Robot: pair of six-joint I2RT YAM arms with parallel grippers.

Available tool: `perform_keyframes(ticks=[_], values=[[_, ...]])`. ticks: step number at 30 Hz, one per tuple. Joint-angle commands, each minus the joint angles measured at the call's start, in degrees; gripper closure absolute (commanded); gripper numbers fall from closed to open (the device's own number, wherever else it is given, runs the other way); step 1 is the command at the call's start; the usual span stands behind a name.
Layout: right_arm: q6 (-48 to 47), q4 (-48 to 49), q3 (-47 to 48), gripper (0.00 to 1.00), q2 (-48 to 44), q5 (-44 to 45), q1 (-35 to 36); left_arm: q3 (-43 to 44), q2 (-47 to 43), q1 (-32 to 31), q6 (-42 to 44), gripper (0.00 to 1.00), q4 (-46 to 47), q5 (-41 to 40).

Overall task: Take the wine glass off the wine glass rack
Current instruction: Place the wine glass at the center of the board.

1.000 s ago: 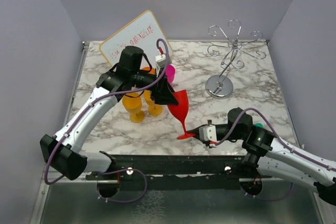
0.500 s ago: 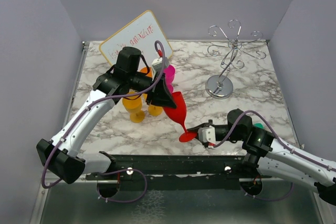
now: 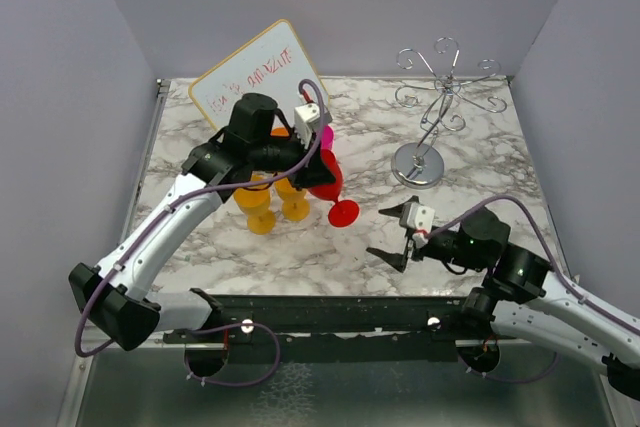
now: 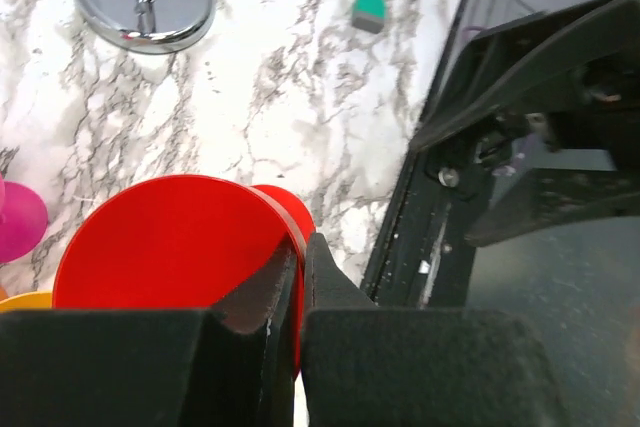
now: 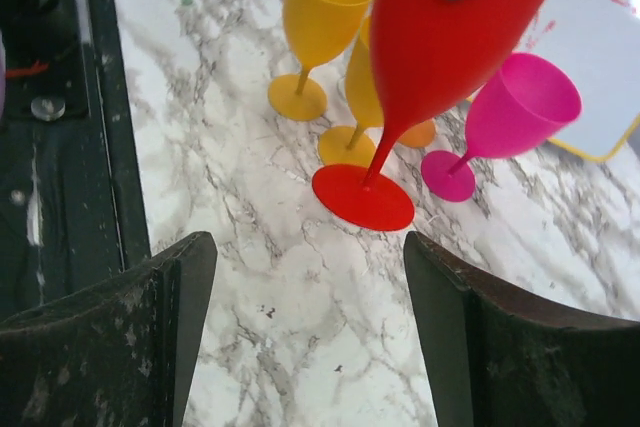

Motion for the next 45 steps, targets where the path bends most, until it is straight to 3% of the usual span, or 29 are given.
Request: perform_keyframes(ticks=[1,5,8,10,15,19,24,32,35,38,41,45], values=[[18.0,-2.0,3.4,0.19,-1.2,11.7,0.4,0.4,2.1,-8.4,-1.1,1.00,1.3,-20.5],[32.0,-3.6,7.5,0.13,-0.1,18.4,0.3,-0.6,4.6,-14.2,-2.9,1.00,3.9,-31.4],[33.2,-6.1,10.5,0.07,-0.3,19.6,0.3,-2.6,5.6,-15.2,-5.6,1.00,6.1,-40.3],[34.1,-8.4,11.6,0.00,-1.4,27.8,0.4,-3.5,6.1,-15.3,-7.8,1.00,7.4,-45.7],[38.0,-12.9,12.8,0.00,-4.4,42.5,0.3,-4.5,8.8,-16.8,-9.3,1.00,10.2,-48.6],[40.7,-15.3,14.2,0.00,-5.3,46.9,0.4,-4.2,12.1,-17.6,-9.7,1.00,11.0,-48.5],[40.0,-22.4,18.0,0.00,-0.3,58.1,0.3,-4.4,15.0,-17.8,-9.0,1.00,10.9,-51.1],[38.2,-21.8,23.2,0.00,3.1,60.6,0.4,-4.1,18.2,-17.8,-7.8,0.97,10.8,-52.2],[38.4,-24.3,26.5,0.00,9.0,63.0,0.3,-2.8,18.7,-17.8,-7.1,0.86,10.3,-52.4],[37.3,-20.5,30.3,0.00,10.3,60.1,0.4,-1.8,18.6,-17.8,-7.2,0.74,9.1,-52.1],[34.2,-18.4,36.2,0.00,11.6,59.3,0.3,-1.4,17.9,-17.8,-7.7,0.53,8.3,-52.1],[27.8,-19.8,44.9,0.00,16.6,62.5,0.3,-0.7,15.6,-17.8,-8.3,0.34,8.1,-51.8]])
